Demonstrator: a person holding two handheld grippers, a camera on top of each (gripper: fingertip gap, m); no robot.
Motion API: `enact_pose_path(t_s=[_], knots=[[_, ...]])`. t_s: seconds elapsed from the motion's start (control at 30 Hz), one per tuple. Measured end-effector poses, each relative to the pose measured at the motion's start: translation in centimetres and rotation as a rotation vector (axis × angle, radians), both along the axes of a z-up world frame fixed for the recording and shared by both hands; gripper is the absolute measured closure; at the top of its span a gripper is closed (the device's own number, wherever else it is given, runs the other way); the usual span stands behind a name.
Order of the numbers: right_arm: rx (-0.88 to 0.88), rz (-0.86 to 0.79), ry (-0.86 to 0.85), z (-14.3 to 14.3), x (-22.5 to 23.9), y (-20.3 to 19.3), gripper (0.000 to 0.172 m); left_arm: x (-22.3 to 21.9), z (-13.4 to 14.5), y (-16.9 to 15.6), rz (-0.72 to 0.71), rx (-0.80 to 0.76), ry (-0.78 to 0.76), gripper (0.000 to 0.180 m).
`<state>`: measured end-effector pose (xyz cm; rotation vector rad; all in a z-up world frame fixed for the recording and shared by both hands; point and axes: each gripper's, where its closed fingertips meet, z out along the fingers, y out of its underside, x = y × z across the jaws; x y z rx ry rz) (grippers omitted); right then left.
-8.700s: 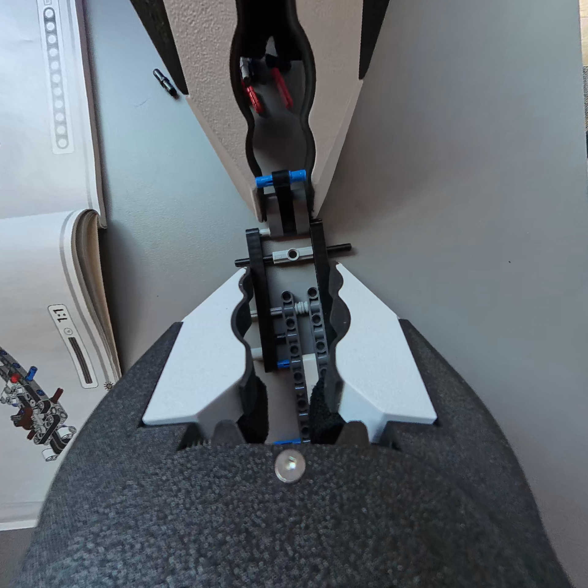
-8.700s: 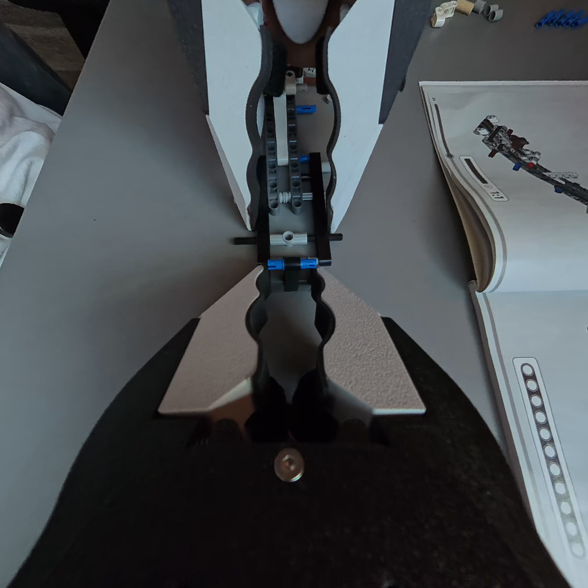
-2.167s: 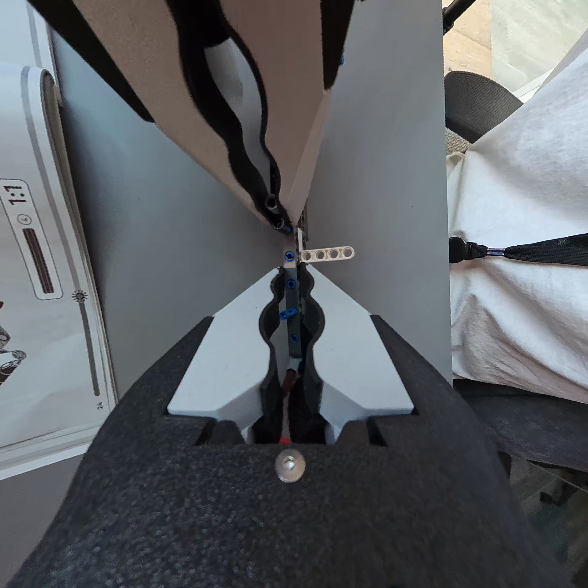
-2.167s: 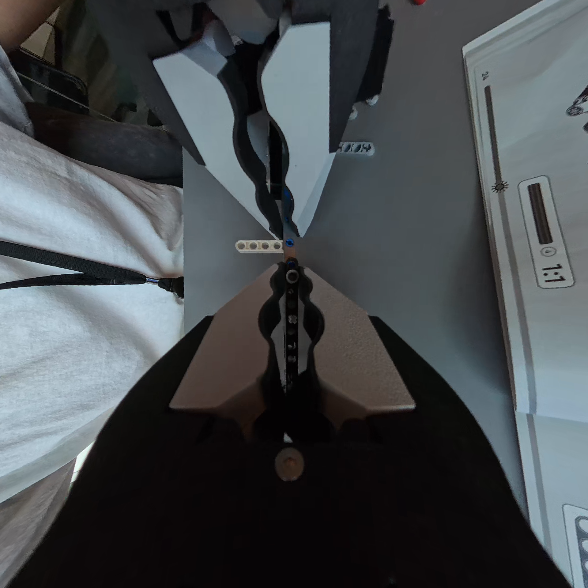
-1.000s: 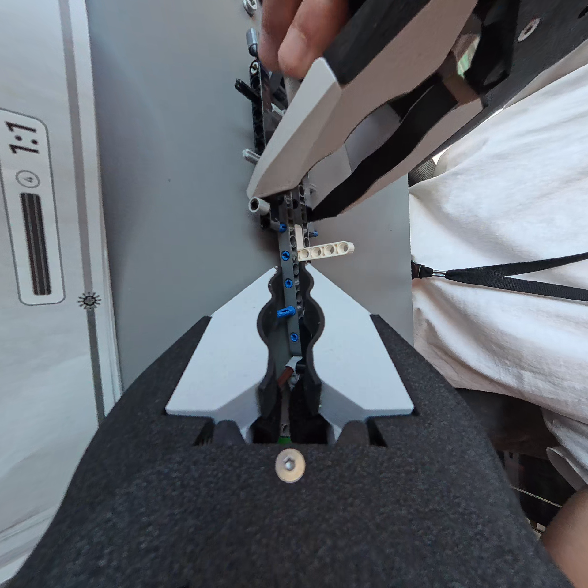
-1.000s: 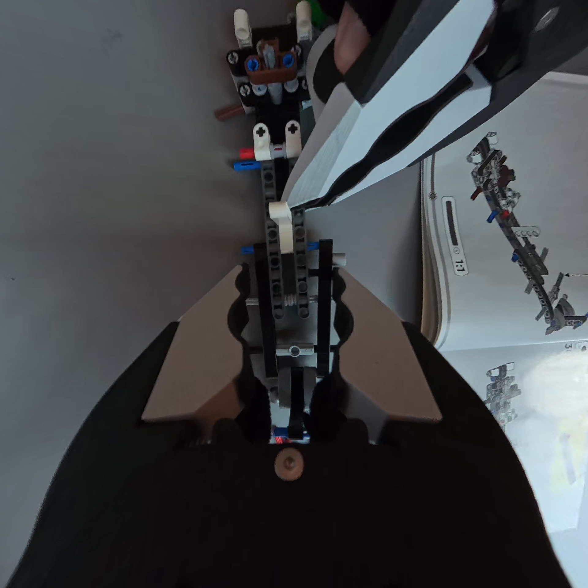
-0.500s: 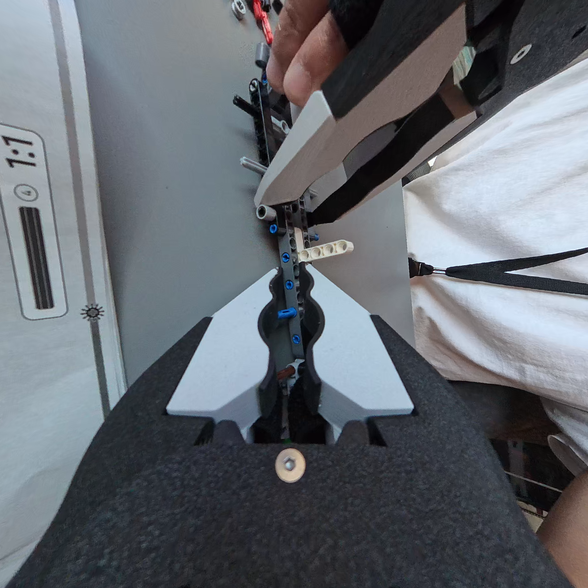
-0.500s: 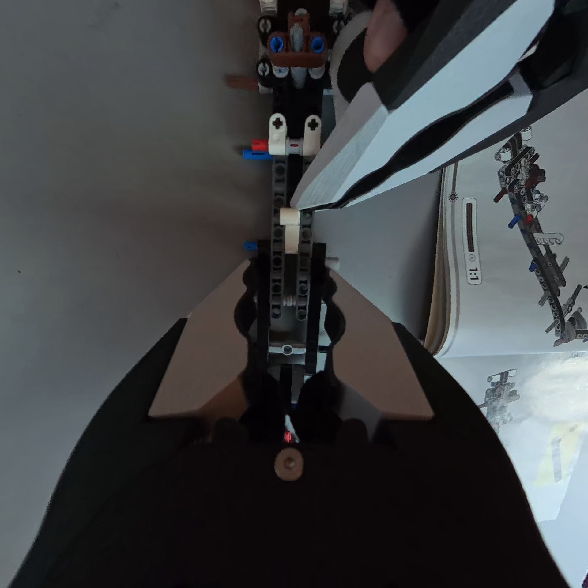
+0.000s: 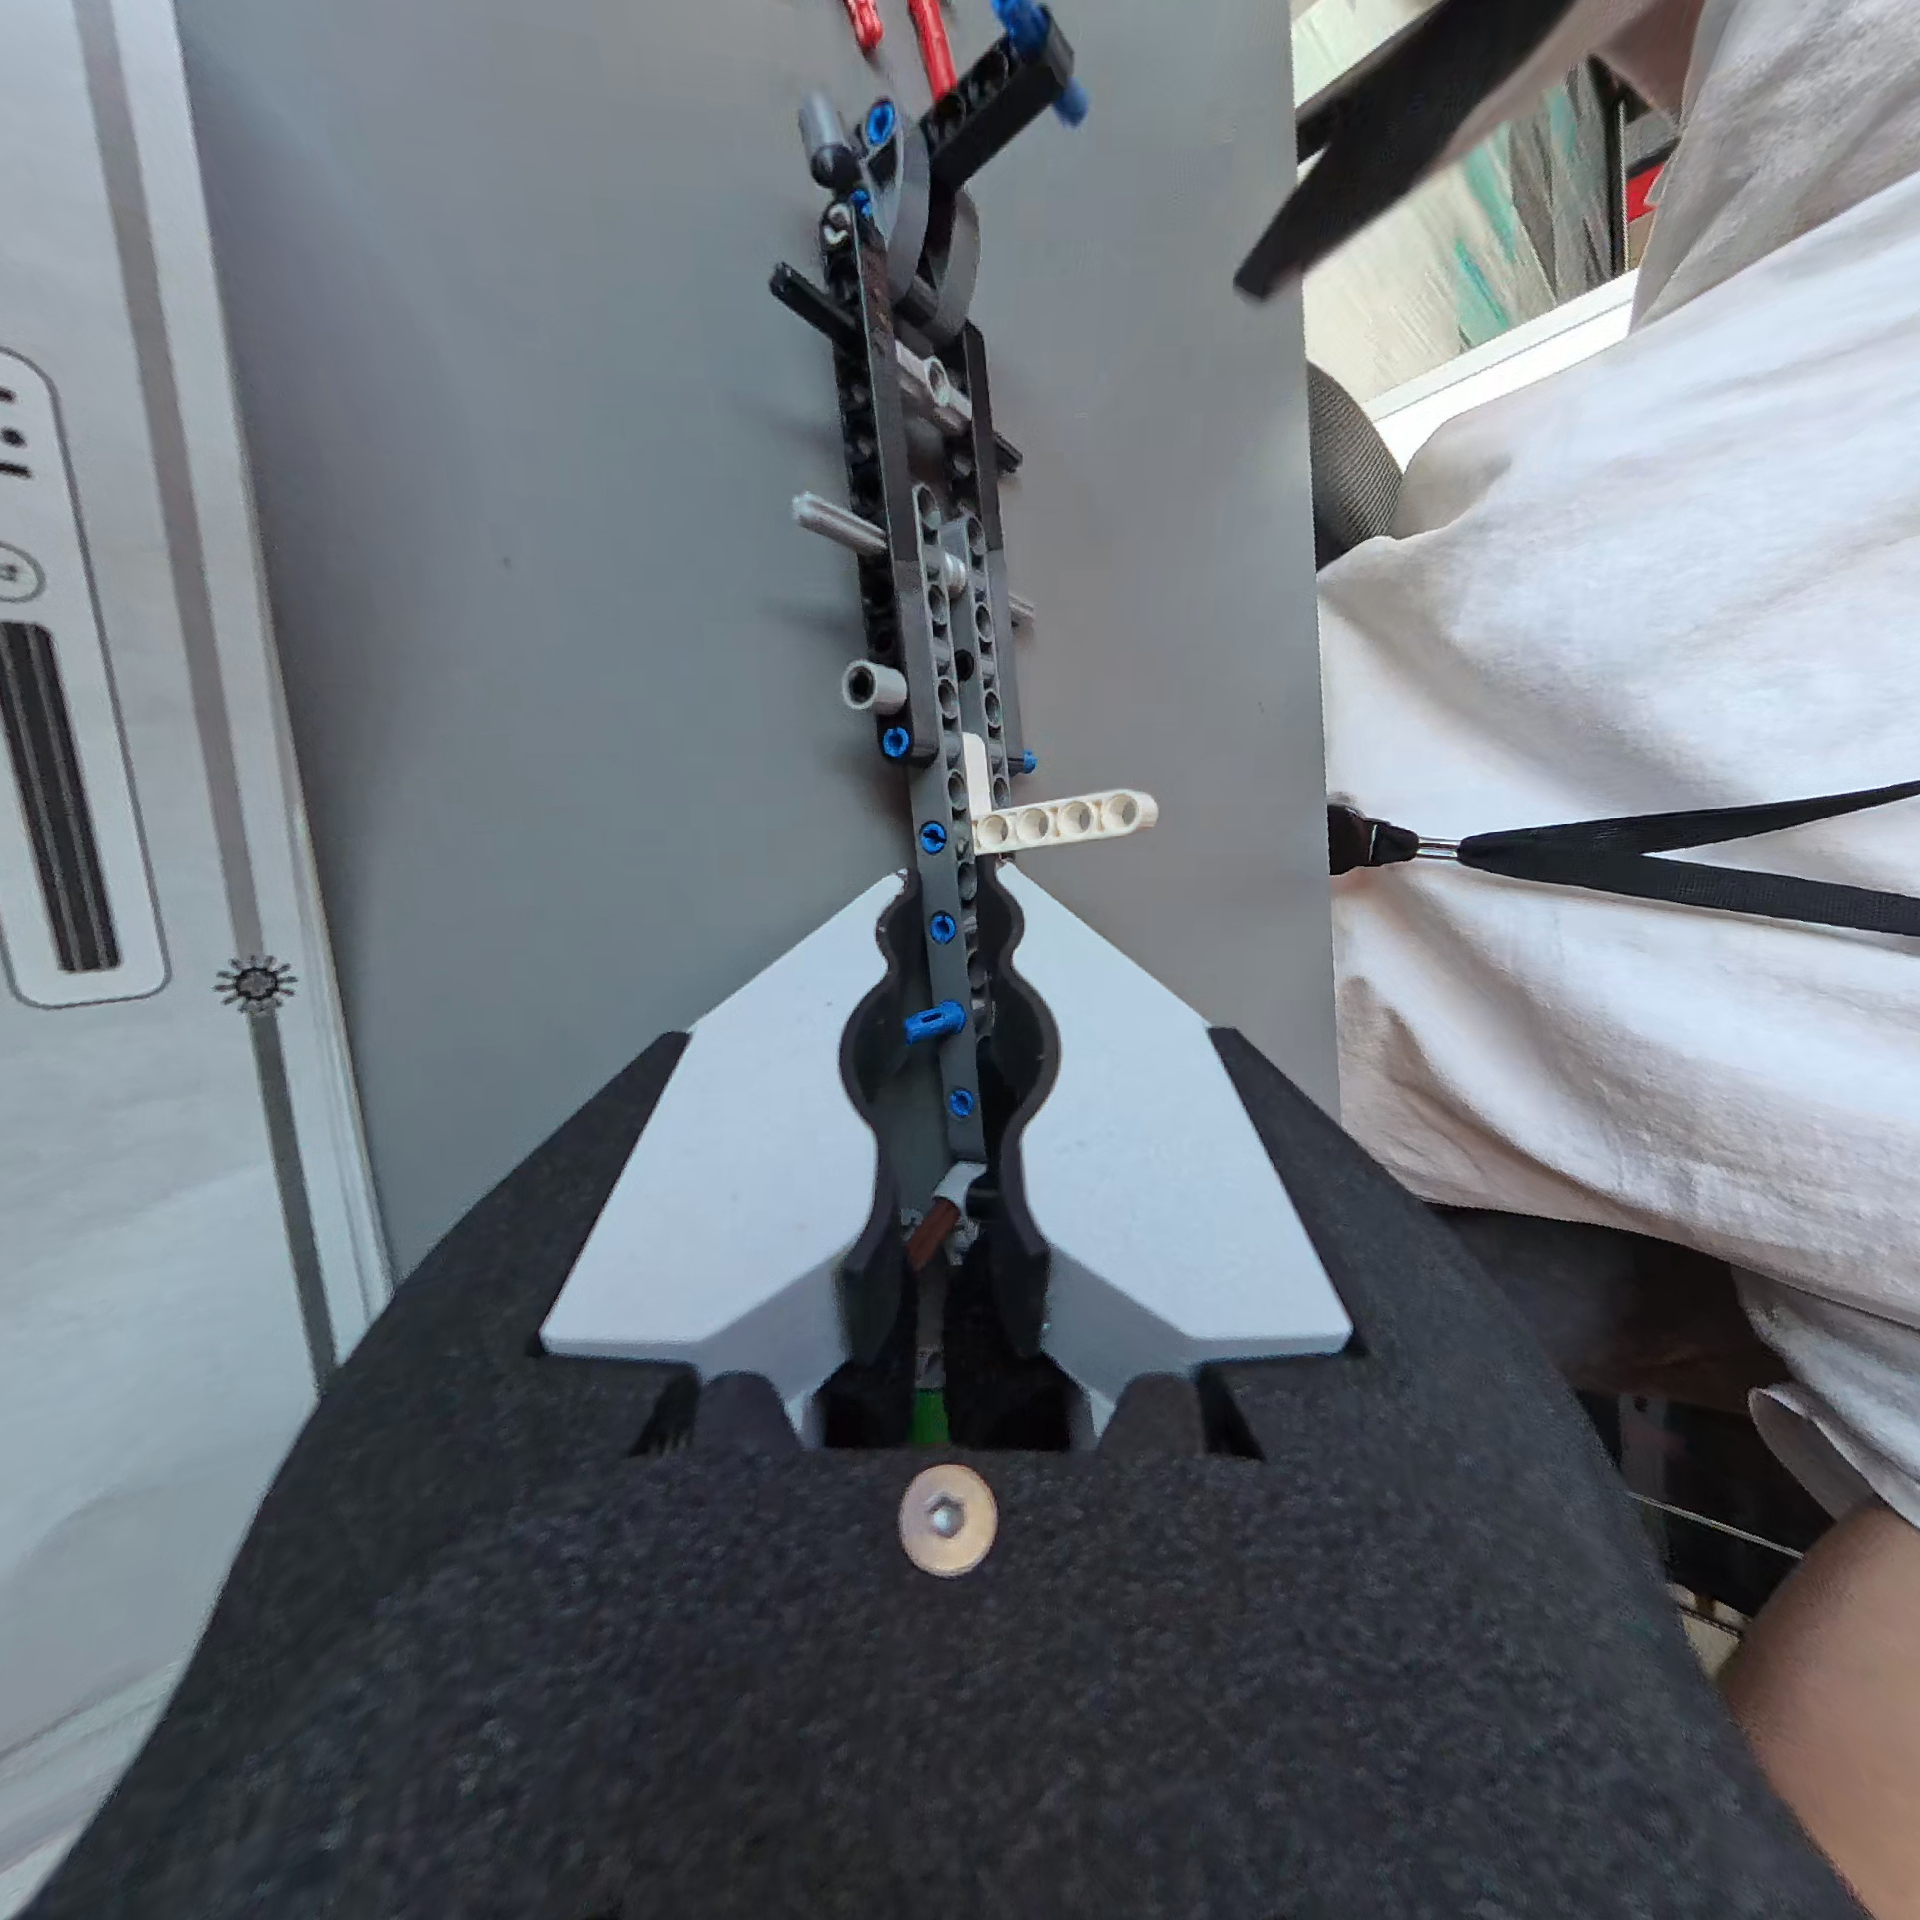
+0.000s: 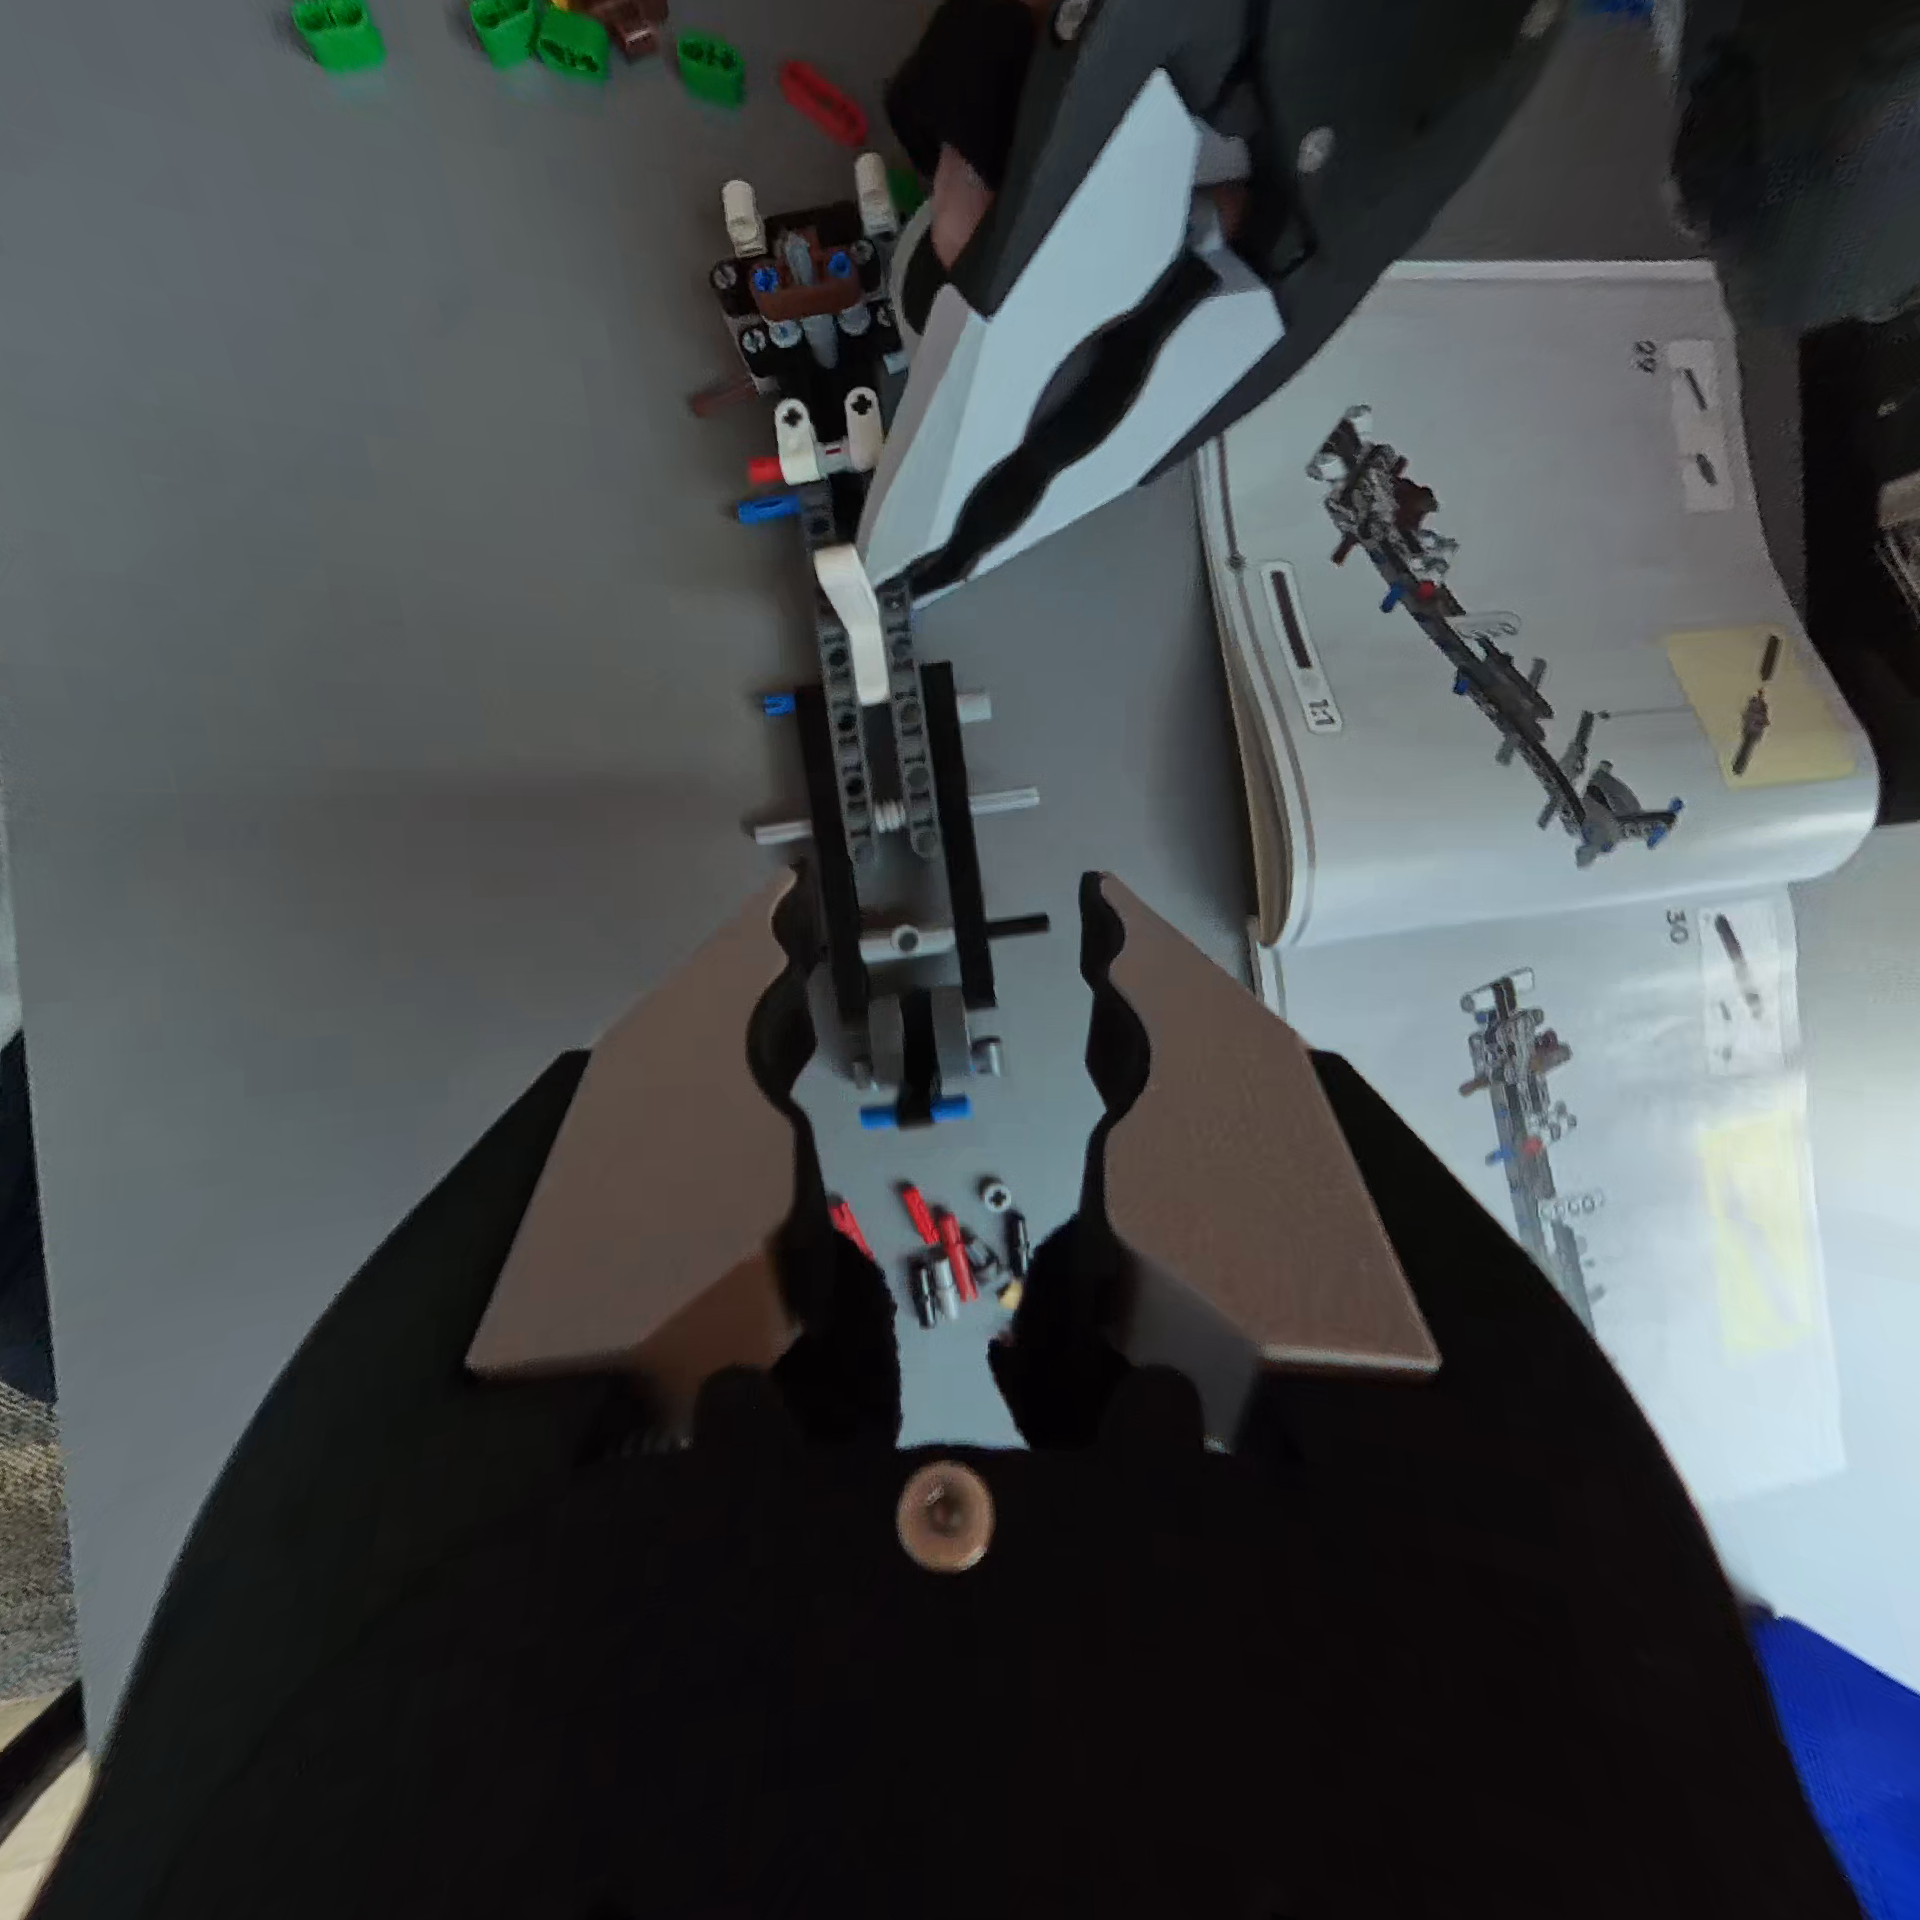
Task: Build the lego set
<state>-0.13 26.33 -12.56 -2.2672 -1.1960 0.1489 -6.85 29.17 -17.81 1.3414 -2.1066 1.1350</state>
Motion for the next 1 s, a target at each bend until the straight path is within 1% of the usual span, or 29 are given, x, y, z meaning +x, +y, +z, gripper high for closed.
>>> enact_pose_path(t_s=[0.1, 0.17, 0.23, 0.27, 0.3, 0.33, 0.43, 0.5, 0.6, 0.67, 0.73, 0.8, 0.83, 0.87, 0.9, 0.93, 0.97, 1.0], knots=[[0.037, -0.067, 0.139, 1.3, 2.9, -0.7, 0.125, -0.2, 0.0, 0.2, 0.009, 0.016, 0.021, 0.172], [0.05, -0.091, 0.239, 1.5, 4.1, -0.8, 0.126, 0.0, 0.0, 0.5, 0.034, 0.044, 0.008, 0.172], [0.094, -0.094, 0.339, 1.6, 4.6, -0.4, 0.13, 0.1, 0.0, 0.8, 0.056, 0.072, -0.014, 0.168], [0.12, -0.1, 0.415, 1.8, 4.7, 0.1, 0.135, 0.2, 0.2, 0.9, 0.069, 0.079, -0.022, 0.165], [0.113, -0.101, 0.495, 2.0, 4.5, 0.3, 0.139, 0.2, 0.3, 1.0, 0.08, 0.083, -0.029, 0.163], [0.075, -0.094, 0.55, 1.8, 4.1, 0.3, 0.138, 0.1, 0.5, 1.1, 0.09, 0.084, -0.034, 0.163], [-0.02, -0.057, 0.563, 0.8, 3.0, 0.4, 0.131, 0.1, 1.2, 1.7, 0.126, 0.104, -0.054, 0.161], [-0.012, -0.053, 0.528, 0.7, 3.0, 0.7, 0.127, 0.2, 2.0, 2.1, 0.152, 0.12, -0.095, 0.16], [0.051, -0.066, 0.504, 1.2, 4.3, 1.2, 0.127, 0.6, 3.8, 2.5, 0.204, 0.202, -0.237, 0.159], [0.145, -0.121, 0.547, 2.1, 6.0, 2.0, 0.127, 0.6, 5.0, 2.2, 0.239, 0.308, -0.364, 0.155], [0.236, -0.221, 0.608, 2.7, 8.3, 2.7, 0.131, 0.6, 5.8, 2.2, 0.302, 0.467, -0.476, 0.153], [0.283, -0.343, 0.627, 2.8, 10.5, 3.1, 0.131, 0.5, 6.6, 2.7, 0.404, 0.637, -0.557, 0.153], [0.307, -0.387, 0.625, 2.9, 11.4, 3.1, 0.133, 0.4, 7.1, 2.8, 0.457, 0.696, -0.593, 0.152], [0.354, -0.433, 0.638, 3.3, 12.2, 3.4, 0.137, 0.4, 7.6, 2.8, 0.509, 0.721, -0.632, 0.152], [0.391, -0.47, 0.656, 3.6, 12.9, 3.6, 0.14, 0.5, 8.2, 2.6, 0.555, 0.71, -0.671, 0.152], [0.402, -0.493, 0.665, 3.8, 13.2, 3.8, 0.139, 0.7, 8.7, 2.2, 0.589, 0.667, -0.709, 0.152], [0.409, -0.506, 0.664, 3.7, 13.4, 4.0, 0.139, 0.9, 9.1, 1.7, 0.611, 0.6, -0.744, 0.152], [0.416, -0.519, 0.653, 3.4, 13.6, 4.2, 0.139, 0.9, 9.1, 1.0, 0.6, 0.525, -0.76, 0.152]])
